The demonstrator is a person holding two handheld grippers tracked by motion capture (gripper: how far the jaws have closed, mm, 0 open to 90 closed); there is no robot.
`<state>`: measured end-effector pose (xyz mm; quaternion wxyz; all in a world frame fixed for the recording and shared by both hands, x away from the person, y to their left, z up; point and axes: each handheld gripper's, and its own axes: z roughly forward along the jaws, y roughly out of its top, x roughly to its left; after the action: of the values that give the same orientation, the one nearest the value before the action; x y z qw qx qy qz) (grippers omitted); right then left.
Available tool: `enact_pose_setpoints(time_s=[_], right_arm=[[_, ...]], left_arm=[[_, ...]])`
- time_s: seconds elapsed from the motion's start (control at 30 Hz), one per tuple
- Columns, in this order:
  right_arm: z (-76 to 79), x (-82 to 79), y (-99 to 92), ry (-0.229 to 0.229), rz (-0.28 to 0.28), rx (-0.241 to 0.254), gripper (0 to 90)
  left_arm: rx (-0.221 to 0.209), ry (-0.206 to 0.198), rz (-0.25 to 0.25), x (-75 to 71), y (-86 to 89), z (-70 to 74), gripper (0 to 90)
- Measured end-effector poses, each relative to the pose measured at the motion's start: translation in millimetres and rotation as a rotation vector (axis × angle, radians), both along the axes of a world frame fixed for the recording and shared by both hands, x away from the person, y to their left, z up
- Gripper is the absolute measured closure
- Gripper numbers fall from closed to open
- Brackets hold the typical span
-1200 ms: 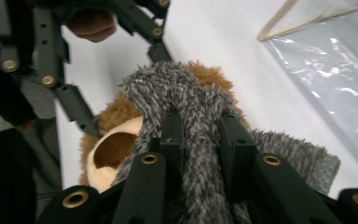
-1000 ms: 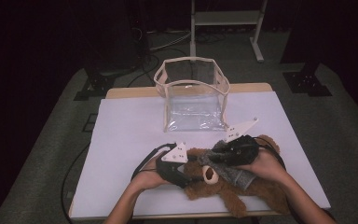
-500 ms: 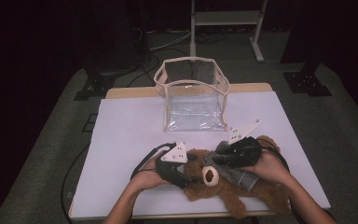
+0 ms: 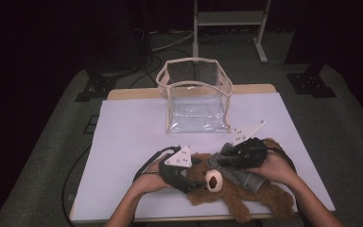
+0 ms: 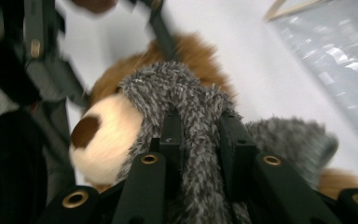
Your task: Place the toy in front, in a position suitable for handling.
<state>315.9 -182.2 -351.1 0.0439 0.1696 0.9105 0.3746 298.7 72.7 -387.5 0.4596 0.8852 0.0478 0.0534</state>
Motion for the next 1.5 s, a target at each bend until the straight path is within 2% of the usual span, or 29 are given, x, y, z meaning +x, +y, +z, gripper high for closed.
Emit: enact_pose_setpoints(time_s=[0.07, 0.2, 0.33, 0.43, 0.53, 0.6, 0.8, 0.9, 0.93, 1.03, 1.13, 1.2, 1.3, 1.4, 1.5], right_arm=[[-4.7, -5.5, 3.8, 0.007, 0.017, -0.007, 73.0], [-1.2, -9.2, 0.9, -0.004, 0.027, -0.001, 72.8], [8.2, -4.4, -10.5, -0.028, -0.013, 0.010, 72.7], [9.2, -0.2, -18.9, -0.015, -0.050, 0.024, 72.7], [-1.2, -2.2, -17.4, 0.014, -0.027, -0.003, 72.8], [-7.3, -7.7, -13.7, 0.013, -0.010, -0.013, 72.8], [-9.6, -18.8, -15.4, 0.026, -0.001, 0.013, 73.0], [-7.7, -21.0, -16.2, 0.030, 0.009, 0.010, 72.9], [-6.5, -20.2, -17.5, 0.017, 0.011, 0.011, 72.9], [-0.6, -16.5, -24.7, -0.004, -0.005, 0.022, 72.8], [6.0, -10.0, -39.1, -0.019, -0.064, 0.041, 72.8], [4.8, -5.7, -48.7, -0.007, -0.093, 0.054, 72.9], [-5.6, -7.5, -50.4, 0.019, -0.090, 0.050, 73.0], [-8.5, -15.1, -47.7, 0.013, -0.078, 0.052, 73.1], [-9.5, -23.0, -48.6, 0.009, -0.071, 0.057, 73.2]], left_arm=[[-0.020, 0.006, 0.022, 0.8, -0.3, 0.9, 26.3], [0.003, 0.012, -0.005, -1.0, -3.1, -2.7, 27.1], [0.015, 0.016, -0.014, -2.0, -2.4, -3.6, 28.3], [0.015, 0.015, -0.017, -1.3, -2.1, -3.4, 28.3], [0.009, 0.017, -0.005, 0.1, 0.4, -0.1, 27.0], [0.004, 0.016, 0.003, 1.0, 2.3, 1.6, 24.4], [-0.013, 0.054, 0.034, 4.7, -0.4, 0.8, 12.8], [0.008, 0.061, 0.014, 4.0, -1.8, -3.9, 16.8], [0.009, 0.063, 0.010, 3.6, -1.4, -4.5, 18.8], [0.009, 0.063, 0.004, 3.0, -0.1, -4.2, 21.0], [0.008, 0.063, 0.000, 2.9, 0.3, -4.3, 21.5], [0.012, 0.054, -0.002, 3.2, 1.2, -2.7, 21.5], [0.004, 0.051, 0.003, 4.9, 4.6, 3.8, 20.5], [0.012, 0.056, 0.027, 8.2, 6.5, 7.9, 14.3], [0.015, 0.089, 0.031, 11.0, 4.9, 6.7, 10.0]])
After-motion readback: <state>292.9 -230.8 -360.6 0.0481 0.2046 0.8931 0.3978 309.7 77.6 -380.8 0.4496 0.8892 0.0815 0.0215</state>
